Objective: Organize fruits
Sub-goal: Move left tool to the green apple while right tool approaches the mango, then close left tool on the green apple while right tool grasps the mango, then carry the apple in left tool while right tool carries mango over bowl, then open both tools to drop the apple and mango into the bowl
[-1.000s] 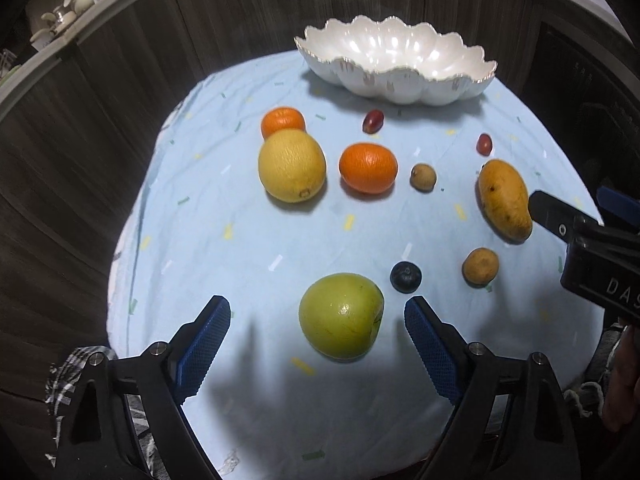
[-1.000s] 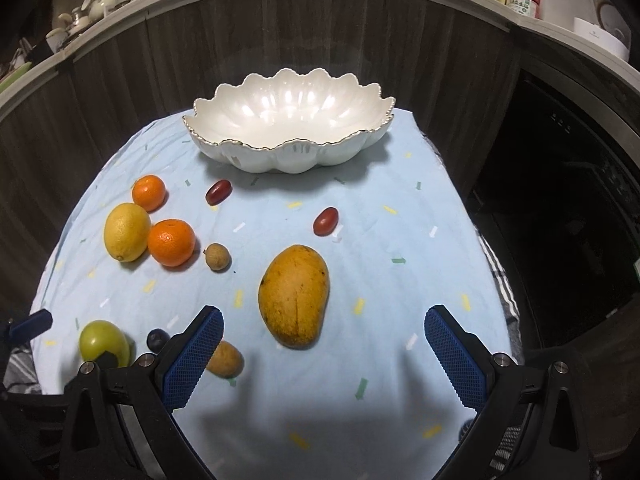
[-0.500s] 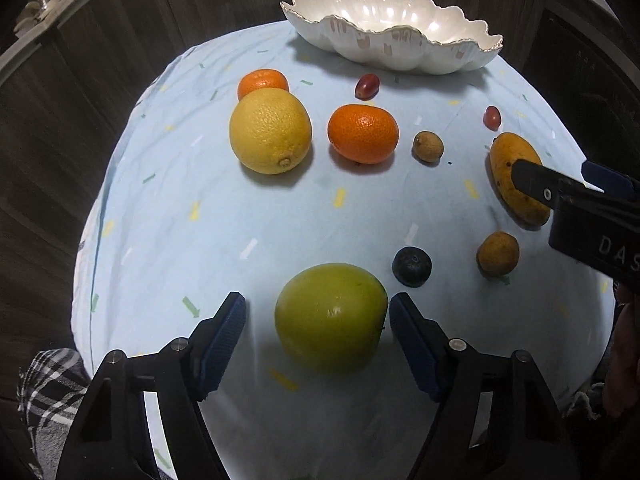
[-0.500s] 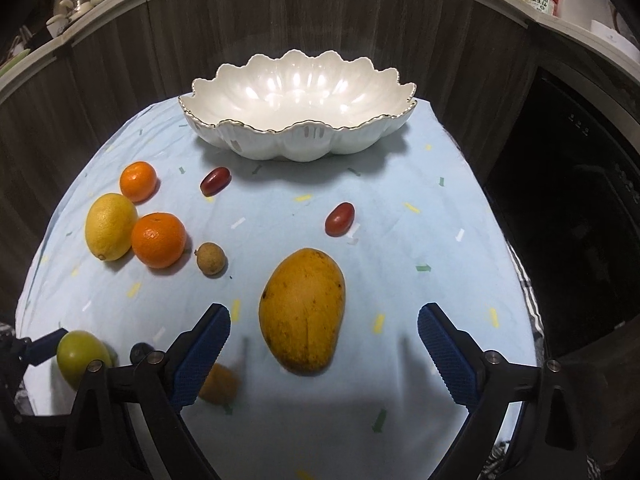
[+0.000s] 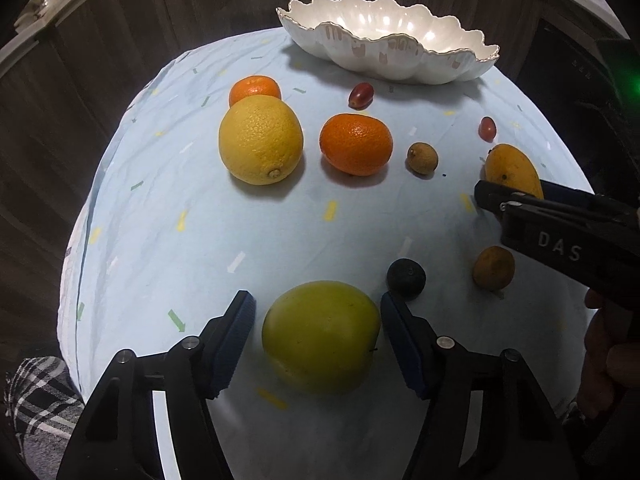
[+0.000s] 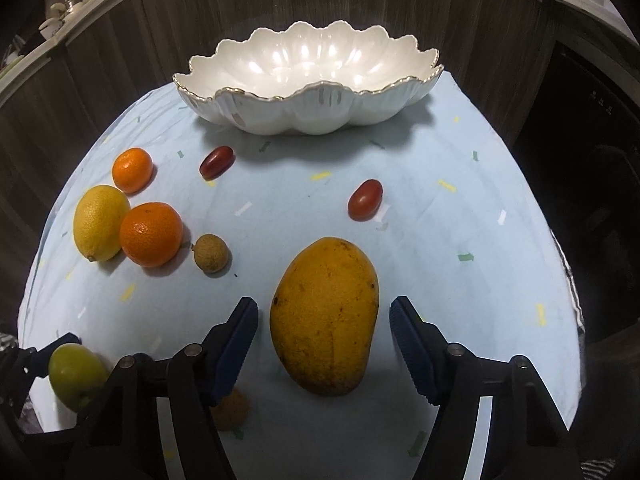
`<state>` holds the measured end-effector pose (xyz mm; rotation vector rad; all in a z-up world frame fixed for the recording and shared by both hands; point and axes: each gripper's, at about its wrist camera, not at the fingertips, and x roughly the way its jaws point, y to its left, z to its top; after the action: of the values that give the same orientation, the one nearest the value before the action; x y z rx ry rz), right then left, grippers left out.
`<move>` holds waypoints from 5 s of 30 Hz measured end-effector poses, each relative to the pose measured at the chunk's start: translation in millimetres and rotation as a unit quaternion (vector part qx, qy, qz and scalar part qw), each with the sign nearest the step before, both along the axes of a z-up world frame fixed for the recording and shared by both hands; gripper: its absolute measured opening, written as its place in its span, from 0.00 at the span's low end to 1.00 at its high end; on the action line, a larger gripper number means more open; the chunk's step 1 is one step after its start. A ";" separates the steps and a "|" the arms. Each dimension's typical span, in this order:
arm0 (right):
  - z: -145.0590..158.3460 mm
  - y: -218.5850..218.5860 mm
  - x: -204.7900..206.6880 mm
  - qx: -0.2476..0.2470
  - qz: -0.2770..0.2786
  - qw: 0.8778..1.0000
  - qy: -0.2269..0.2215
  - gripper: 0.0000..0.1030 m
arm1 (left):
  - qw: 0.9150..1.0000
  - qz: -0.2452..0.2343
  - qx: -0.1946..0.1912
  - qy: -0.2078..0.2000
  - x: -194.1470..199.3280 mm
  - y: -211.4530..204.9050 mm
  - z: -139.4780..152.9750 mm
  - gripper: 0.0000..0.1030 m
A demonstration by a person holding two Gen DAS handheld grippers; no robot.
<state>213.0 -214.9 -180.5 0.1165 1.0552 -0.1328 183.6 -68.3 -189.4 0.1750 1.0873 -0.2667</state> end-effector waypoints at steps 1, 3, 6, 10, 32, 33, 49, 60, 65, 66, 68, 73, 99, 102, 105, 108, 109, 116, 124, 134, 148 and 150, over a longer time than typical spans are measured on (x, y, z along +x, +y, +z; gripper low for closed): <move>-1.4 -0.3 0.1 0.000 0.000 1.000 0.002 0.63 | 1.000 -0.001 -0.002 0.000 0.2 -0.8 0.1 0.60; -2.9 -0.6 0.5 -0.001 -0.001 1.000 0.003 0.61 | 1.000 -0.005 -0.004 -0.001 -0.7 -2.1 0.6 0.55; -2.9 -0.8 -0.1 -0.003 0.000 1.000 -0.001 0.54 | 1.000 -0.006 -0.003 -0.006 -2.0 -3.1 1.8 0.46; -2.5 0.8 -0.7 -0.005 0.004 1.000 -0.006 0.51 | 1.000 -0.004 -0.005 -0.007 -2.5 -1.0 2.8 0.46; 21.4 2.6 -10.5 -0.008 0.010 0.999 -0.039 0.49 | 0.999 -0.002 0.009 -0.048 -10.8 1.0 24.0 0.45; 23.5 2.4 -11.1 -0.008 0.010 0.999 -0.041 0.49 | 0.999 -0.003 0.010 -0.051 -11.4 0.3 26.1 0.45; 54.6 -5.4 -20.3 -0.006 0.001 0.998 -0.063 0.49 | 0.997 -0.007 0.004 -0.078 -6.7 -7.2 63.3 0.45; 80.2 -22.9 -7.2 -0.015 -0.006 0.996 -0.089 0.49 | 0.994 -0.003 -0.018 -0.109 22.8 -21.9 92.9 0.45; 91.7 -33.6 7.1 -0.017 -0.014 0.994 -0.103 0.49 | 0.993 -0.001 -0.025 -0.119 38.4 -28.6 104.9 0.45; 93.7 -35.1 9.7 -0.018 -0.014 0.994 -0.105 0.49 | 0.993 -0.003 -0.026 -0.116 41.6 -29.8 106.6 0.45; 97.9 -37.3 15.3 -0.021 -0.014 0.994 -0.110 0.49 | 0.992 -0.002 -0.027 -0.120 48.7 -32.3 110.2 0.45; 106.3 -41.0 29.3 -0.025 -0.010 0.992 -0.122 0.49 | 0.991 0.002 -0.028 -0.129 66.2 -35.7 118.0 0.45; 110.1 -65.7 101.8 -0.012 -0.007 0.991 -0.136 0.49 | 0.987 -0.001 -0.050 -0.153 160.8 -61.6 130.0 0.45; 104.0 -67.9 110.1 -0.007 -0.009 0.991 -0.130 0.49 | 0.987 -0.003 -0.049 -0.152 169.0 -65.4 127.3 0.45; 98.2 -69.4 117.0 -0.003 -0.008 0.992 -0.124 0.49 | 0.988 -0.003 -0.050 -0.149 176.6 -67.2 123.3 0.45; 91.7 -70.7 125.0 0.000 -0.007 0.993 -0.118 0.49 | 0.989 -0.003 -0.052 -0.142 185.4 -68.0 117.3 0.45; 89.5 -71.3 127.5 0.001 -0.007 0.993 -0.116 0.49 | 0.989 -0.003 -0.052 -0.139 188.0 -68.9 115.7 0.45; 78.0 -76.2 140.8 0.009 -0.008 0.994 -0.106 0.49 | 0.991 -0.009 -0.052 -0.124 203.8 -74.5 101.6 0.45; 61.6 -80.4 150.1 0.014 -0.006 0.996 -0.092 0.49 | 0.994 -0.010 -0.049 -0.102 216.2 -76.7 85.6 0.45; 44.8 -79.0 155.1 0.017 -0.006 0.998 -0.058 0.49 | 0.996 -0.012 -0.046 -0.074 220.7 -77.7 70.8 0.46; 56.1 -79.5 150.2 -0.014 -0.026 0.997 -0.068 0.83 | 0.997 -0.008 -0.022 -0.076 217.2 -79.5 65.5 0.82; 60.7 -81.8 149.1 -0.017 -0.034 0.996 -0.077 0.86 | 0.997 -0.006 -0.023 -0.076 216.7 -77.9 66.3 0.82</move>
<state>362.1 -296.7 -119.8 0.1305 0.8959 -0.2004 400.3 -146.2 -123.1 0.1571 0.9291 -0.2839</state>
